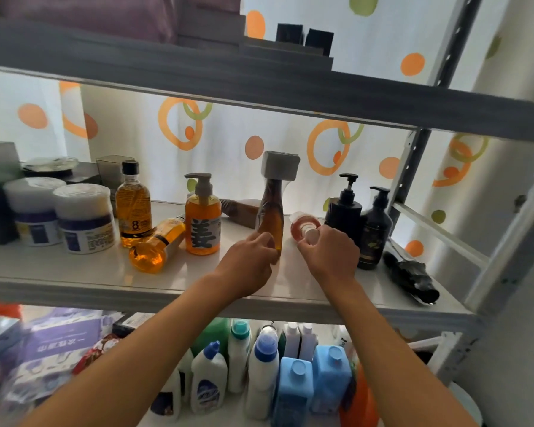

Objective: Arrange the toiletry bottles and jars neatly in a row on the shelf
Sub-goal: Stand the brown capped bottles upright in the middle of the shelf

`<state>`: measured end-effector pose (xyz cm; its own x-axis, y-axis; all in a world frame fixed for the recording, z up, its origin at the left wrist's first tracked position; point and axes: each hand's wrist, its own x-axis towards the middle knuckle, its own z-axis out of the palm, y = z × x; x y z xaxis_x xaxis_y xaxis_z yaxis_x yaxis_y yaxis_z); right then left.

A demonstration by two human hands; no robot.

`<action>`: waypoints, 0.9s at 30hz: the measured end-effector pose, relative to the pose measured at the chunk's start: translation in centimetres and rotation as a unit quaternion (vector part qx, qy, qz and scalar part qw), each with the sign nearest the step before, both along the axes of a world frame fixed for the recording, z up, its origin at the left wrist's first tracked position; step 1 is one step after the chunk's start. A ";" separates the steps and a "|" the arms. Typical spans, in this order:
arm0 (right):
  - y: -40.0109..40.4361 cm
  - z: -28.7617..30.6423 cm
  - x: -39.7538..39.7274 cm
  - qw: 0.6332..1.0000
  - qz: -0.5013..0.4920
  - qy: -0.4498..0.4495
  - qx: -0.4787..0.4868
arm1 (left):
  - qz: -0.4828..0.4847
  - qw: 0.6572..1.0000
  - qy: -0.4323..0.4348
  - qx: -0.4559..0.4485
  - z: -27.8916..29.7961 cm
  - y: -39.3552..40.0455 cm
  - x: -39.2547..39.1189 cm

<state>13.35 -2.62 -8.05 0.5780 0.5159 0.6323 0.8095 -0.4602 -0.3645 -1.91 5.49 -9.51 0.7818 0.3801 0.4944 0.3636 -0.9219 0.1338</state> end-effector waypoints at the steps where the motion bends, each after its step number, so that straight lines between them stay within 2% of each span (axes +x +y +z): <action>1: -0.4 0.5 -0.1 1.000 0.001 -0.001 0.018 | -0.001 1.000 -0.004 -0.008 0.1 -0.2 0.1; 6: -1.9 3.3 -1.0 0.999 0.023 0.004 0.048 | 0.013 0.998 -0.019 -0.052 0.7 -0.7 1.0; 11: -2.7 5.2 -1.5 0.994 0.068 0.027 0.084 | 0.049 0.986 -0.066 -0.147 1.1 -1.4 2.3; 15: -3.5 6.2 -1.9 0.975 0.140 0.083 0.152 | 0.026 0.960 -0.094 -0.264 1.1 -2.4 3.1; 18: -3.6 6.5 -2.6 0.965 0.174 0.101 0.168 | -0.028 0.926 -0.118 -0.358 1.0 -3.1 2.8; 21: -3.1 6.9 -3.3 0.952 0.195 0.139 0.190 | -0.030 0.891 -0.166 -0.422 1.1 -4.2 2.1; 23: -2.4 7.2 -4.0 0.941 0.214 0.166 0.201 | -0.016 0.877 -0.200 -0.437 1.1 -4.3 1.3; 27: -0.4 8.1 -5.7 0.923 0.254 0.226 0.180 | 0.038 0.889 -0.235 -0.391 1.9 -2.6 -1.3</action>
<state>7.69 -3.01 0.02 0.5665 0.5959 0.5692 0.6155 0.1534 -0.7731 -3.22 2.89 -7.58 0.5157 0.7945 0.3206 0.1552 -0.4547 0.8770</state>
